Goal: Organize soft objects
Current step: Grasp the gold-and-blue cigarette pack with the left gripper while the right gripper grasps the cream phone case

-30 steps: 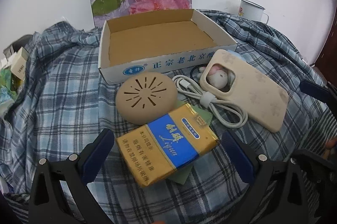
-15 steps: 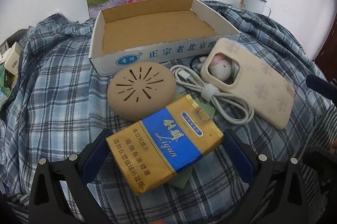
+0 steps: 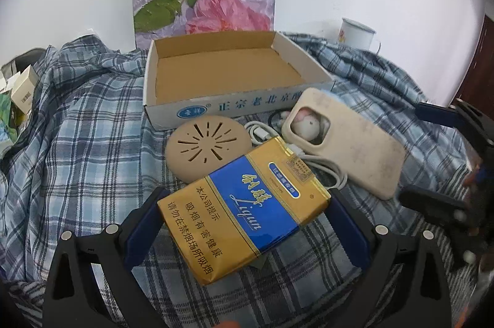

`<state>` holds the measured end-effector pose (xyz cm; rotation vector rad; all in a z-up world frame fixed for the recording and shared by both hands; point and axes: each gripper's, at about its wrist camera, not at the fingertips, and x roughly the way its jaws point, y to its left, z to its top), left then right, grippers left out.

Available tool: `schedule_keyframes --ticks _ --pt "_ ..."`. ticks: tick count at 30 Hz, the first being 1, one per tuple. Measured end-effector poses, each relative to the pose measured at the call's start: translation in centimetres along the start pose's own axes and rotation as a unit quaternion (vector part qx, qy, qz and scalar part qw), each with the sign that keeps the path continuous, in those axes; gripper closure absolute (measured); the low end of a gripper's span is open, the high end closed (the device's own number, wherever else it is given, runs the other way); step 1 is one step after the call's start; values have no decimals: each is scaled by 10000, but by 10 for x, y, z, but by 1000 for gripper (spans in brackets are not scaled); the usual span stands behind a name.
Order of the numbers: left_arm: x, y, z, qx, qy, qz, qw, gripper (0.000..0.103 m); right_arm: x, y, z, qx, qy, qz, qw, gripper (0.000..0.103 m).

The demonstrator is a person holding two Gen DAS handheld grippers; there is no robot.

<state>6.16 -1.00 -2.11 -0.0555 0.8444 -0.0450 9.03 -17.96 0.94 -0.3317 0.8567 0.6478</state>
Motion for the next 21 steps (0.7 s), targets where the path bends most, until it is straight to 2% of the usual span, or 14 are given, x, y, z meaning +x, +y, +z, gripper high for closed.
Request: schedule_keyframes --ticks 4,8,11,15,19,21 --pt "-7 6 -1 -150 -122 -83 9998 3 23 -14 5 -491 484 -123 9975 1" --pt "-9 9 -1 -211 -153 -134 9996 3 48 -16 6 -863 911 -90 9921 13" --pt "-10 10 -2 -240 -165 -144 9995 3 61 -11 6 -1067 1087 -145 9882 15" --pt "-10 12 -3 -281 -158 -172 9993 3 72 -10 5 -1156 1178 -221 9860 18" --pt "-8 13 -3 -315 -124 -168 9993 3 75 -8 2 -1195 1052 -254 9869 19" --pt "-8 14 -3 -328 -113 -180 9992 3 75 -8 2 -1145 978 -221 9883 29"
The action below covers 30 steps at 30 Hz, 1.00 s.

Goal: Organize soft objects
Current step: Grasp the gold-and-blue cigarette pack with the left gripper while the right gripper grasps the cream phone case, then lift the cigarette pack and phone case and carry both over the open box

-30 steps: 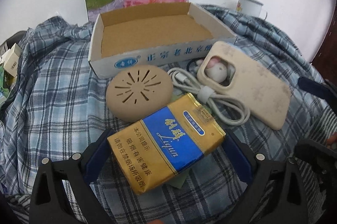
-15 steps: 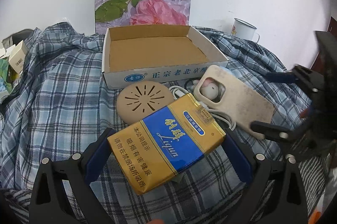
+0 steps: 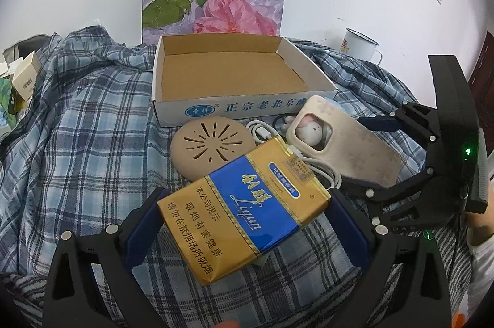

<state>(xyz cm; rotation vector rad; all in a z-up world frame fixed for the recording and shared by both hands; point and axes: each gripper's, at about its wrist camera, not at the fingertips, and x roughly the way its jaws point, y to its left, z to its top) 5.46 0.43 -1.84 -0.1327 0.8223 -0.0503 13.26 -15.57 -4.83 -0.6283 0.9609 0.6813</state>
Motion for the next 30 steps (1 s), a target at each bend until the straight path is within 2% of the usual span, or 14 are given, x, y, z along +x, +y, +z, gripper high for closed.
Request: schedule_keyframes --ticks 4,6,15,24,30 --pt "1 0 -1 -2 14 8 10000 3 0 -1 -2 53 -137 16 9999 31" --pt "1 1 -1 -4 17 -10 10000 3 -2 1 -2 21 -194 -107 9998 31" --pt "2 0 -2 4 -14 27 10000 3 -26 -3 -5 175 -754 -232 9967 31" --pt "-6 -4 -2 58 -160 -2 9999 3 -41 -8 -4 260 -1095 -411 9928 31" --pt "-19 -5 2 35 -418 -76 9991 3 -63 -17 1 491 -1499 -450 9865 31"
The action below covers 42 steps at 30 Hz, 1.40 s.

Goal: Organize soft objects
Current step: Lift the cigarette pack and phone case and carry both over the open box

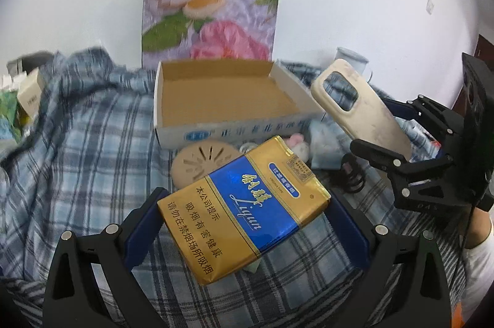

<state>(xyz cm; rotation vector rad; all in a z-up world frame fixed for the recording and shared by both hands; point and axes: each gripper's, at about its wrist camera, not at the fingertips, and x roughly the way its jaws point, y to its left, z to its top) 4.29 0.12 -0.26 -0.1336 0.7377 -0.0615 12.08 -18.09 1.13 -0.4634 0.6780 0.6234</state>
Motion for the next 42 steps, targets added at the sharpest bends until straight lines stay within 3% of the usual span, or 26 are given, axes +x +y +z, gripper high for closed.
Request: schedule_keyframes --ticks 10,27,33,36,42 --pt "-54 -19 35 483 -840 144 9952 3 -32 -9 43 103 -546 -240 9982 31" --pt "-125 -26 132 454 -1926 235 9800 3 -96 -45 142 330 -1637 -434 9850 31" --pt "-134 -24 163 462 -2346 448 9699 3 -96 -54 163 520 -1846 -418 9805 31" --pt "-130 -20 175 444 -2524 733 9638 3 -91 -55 172 460 -1837 -534 9805 31" --pt "-111 -10 199 305 -2410 577 9683 3 -76 -64 180 679 -1777 -442 9807 31"
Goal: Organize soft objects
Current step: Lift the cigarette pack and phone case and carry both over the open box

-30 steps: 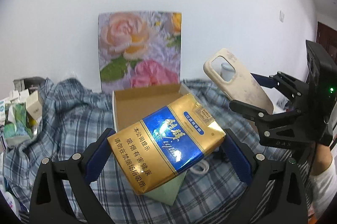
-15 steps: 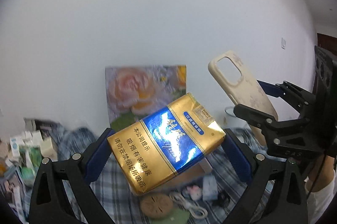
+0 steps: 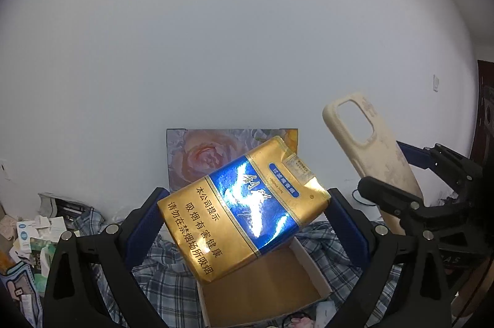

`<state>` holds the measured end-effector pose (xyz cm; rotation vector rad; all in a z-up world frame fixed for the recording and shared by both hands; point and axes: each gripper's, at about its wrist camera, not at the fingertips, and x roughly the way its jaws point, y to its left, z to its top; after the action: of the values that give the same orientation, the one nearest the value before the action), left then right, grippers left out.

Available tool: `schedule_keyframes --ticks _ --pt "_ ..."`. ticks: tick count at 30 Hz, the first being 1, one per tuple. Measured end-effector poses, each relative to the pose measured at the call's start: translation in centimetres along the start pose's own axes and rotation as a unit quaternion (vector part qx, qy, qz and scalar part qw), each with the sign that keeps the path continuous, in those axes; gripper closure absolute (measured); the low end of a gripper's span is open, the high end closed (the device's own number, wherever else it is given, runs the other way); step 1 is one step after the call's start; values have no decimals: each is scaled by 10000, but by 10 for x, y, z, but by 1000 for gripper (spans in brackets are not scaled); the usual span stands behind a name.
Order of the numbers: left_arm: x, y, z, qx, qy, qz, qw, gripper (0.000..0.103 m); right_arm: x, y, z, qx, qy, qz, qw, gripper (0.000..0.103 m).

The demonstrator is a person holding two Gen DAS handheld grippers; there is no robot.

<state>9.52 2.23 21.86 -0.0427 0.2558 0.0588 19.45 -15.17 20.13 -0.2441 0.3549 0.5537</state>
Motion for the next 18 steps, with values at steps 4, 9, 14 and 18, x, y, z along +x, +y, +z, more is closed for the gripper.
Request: schedule_keyframes --ticks 4,9,14,18 --pt "24 2 -4 26 118 43 9999 3 13 -2 -3 226 17 66 9997 31" --pt "57 7 -26 118 417 209 9988 3 30 -14 -17 450 163 164 9987 31" --pt "85 12 -45 83 684 215 9974 3 49 -24 -32 662 415 273 9966 31" --pt "105 12 -58 77 865 183 9961 3 70 -24 -43 740 731 268 9942 31"
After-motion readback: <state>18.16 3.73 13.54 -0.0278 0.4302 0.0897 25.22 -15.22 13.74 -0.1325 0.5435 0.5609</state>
